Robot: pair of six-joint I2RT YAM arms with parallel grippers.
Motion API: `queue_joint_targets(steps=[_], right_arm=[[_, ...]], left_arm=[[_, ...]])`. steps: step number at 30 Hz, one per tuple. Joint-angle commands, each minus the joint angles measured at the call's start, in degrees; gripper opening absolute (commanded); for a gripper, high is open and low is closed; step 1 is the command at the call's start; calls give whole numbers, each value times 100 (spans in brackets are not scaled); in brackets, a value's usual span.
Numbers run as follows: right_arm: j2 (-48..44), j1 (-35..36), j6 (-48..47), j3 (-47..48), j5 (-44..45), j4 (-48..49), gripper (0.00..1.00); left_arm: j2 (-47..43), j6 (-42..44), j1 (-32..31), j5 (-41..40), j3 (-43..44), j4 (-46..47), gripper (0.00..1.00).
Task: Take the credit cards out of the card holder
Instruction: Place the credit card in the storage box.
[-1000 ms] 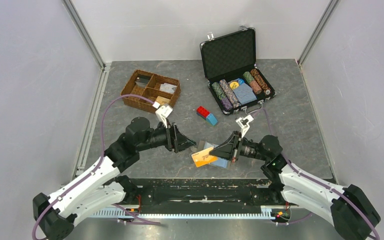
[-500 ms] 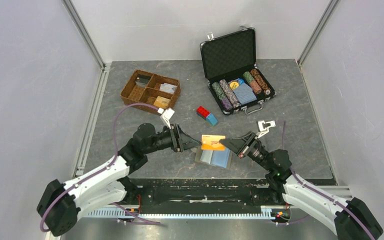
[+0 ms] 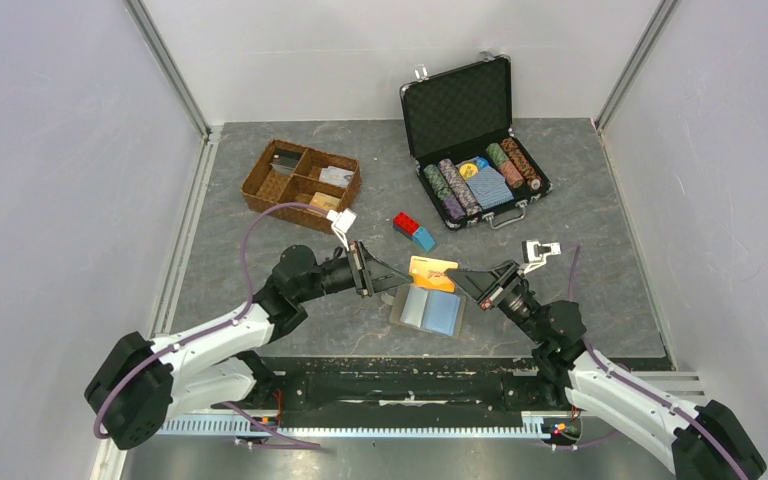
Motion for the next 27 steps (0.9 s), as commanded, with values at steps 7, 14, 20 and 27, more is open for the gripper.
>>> queue_joint_targets(steps=[7,14,20,27], right_arm=[[93,-1,124,-380,112,174,0],[82,-1,89,-565,61,190,8],[53,3,40,-560,-16,133,29],[-479,-48,-508,-306,171,-1012,56]], left_arm=[[41,-144,-28,43,-29,466,2],[167,182,-20,84,269,-216,2],[138,188,34,34,240,-188,2],[-92,406,620,513,432,-768,2]])
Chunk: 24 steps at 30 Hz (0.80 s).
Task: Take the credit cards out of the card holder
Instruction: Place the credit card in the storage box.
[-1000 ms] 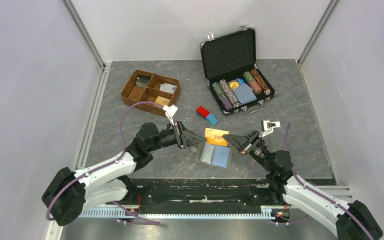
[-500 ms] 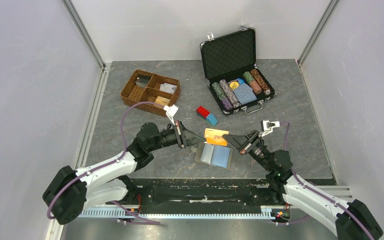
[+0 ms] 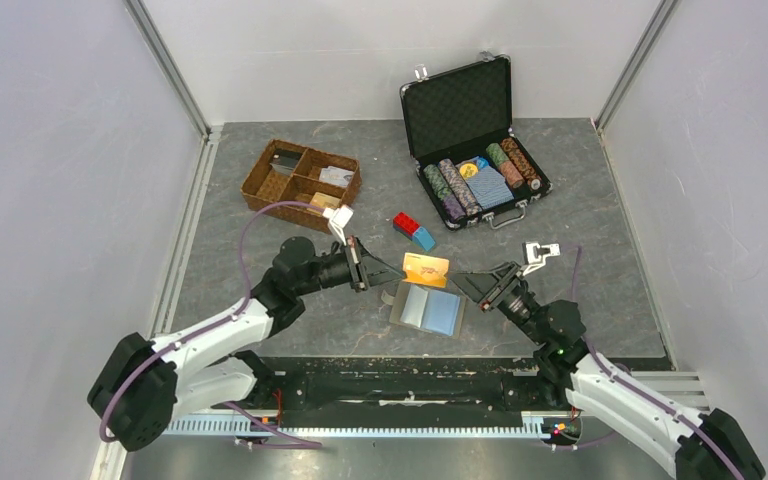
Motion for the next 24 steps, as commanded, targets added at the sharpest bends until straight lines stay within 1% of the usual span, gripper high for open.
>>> queue_joint_targets(steps=[1,5,7,8,10,14,17,21,23,24], right_arm=[[-374,-38,-560,-224,227,-857,62],[-803,-38,-1117,135,473,-1838,82],[-964,-38,-1374,281,545,-2238,96],[-1015,-38,-1497,356,561,-2447,98],[-1091,-38,-1662,457,584,-2743,98],[-1231,-40,-1873,505,536,-2999,98],[-1321,-38,-2051,565,529,-3202,98],[-1355,-38,-2327,735,510,-3457,98],[-1325,-38,-2435,816,453,-3528,98],[-1291,-41,-2488,854,446,-3566,98]], left_arm=[[-291,570,456,381,432,-601,2],[-568,1227,1037,632,847,-1746,2],[-615,1503,1332,733,1019,-2176,2],[-596,1678,1480,793,1101,-2381,2],[-505,2003,1760,873,1334,-2849,2],[-4,2848,2517,1059,2168,-4284,2],[308,3290,3110,1345,2730,-4834,2],[963,4435,3763,1228,3738,-6325,2],[1401,5065,3996,1007,4307,-7120,2],[1575,5203,4165,932,4533,-7322,2]])
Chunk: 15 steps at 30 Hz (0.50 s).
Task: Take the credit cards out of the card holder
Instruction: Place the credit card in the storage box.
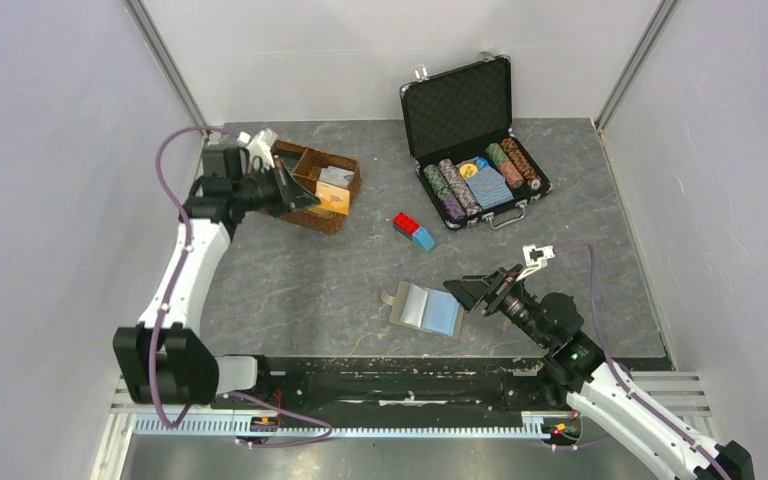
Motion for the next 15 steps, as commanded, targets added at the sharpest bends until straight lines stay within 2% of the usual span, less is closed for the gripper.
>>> queue_joint_targets(steps=[1,3,6,10,15], right_arm=[[61,-10,-467,450,-14,-211,98],[202,-10,-590,587,-66,-279,98],[450,-10,-727,742,-110,-317,98],[779,-10,-753,842,-155,-287,98],[1120,-10,-856,997,-39,-250,98]], left_arm=[[726,1609,606,-30,1046,-1763,2],[1094,1839,793,105,1414,-1930,2],[1714,2264,846,-116,1975,-2351,2],[2613,2462,900,-107,2820,-2950,2],[3394,2717,901,-85,3385,-3079,2]])
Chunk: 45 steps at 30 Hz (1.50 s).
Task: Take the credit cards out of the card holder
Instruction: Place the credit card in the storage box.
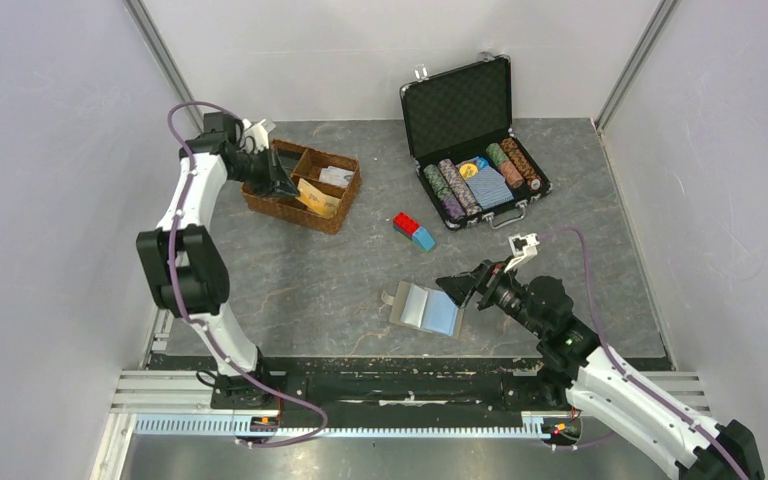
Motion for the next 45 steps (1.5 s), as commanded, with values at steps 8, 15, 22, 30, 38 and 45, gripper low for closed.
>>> queue_joint_targets(steps=[8,15,22,30,38,45], right_arm=[[522,-9,-295,520,193,194,98],[695,-14,-321,591,145,272,98],[643,-14,-382,630,196,245,98],[687,-18,-417,624,247,253,98],[741,-15,-469,653,295,251,98],[805,-23,-476,672,296,254,98]], left_arm=[[1329,440,26,141,1089,-421,2],[1798,362,13,345,1382,-225,2],[2033,115,-78,431,1397,-23,2],[2165,30,-220,492,1428,221,2],[2337,-46,-234,422,1377,361,2],[2439,-103,-254,309,1398,424,5]])
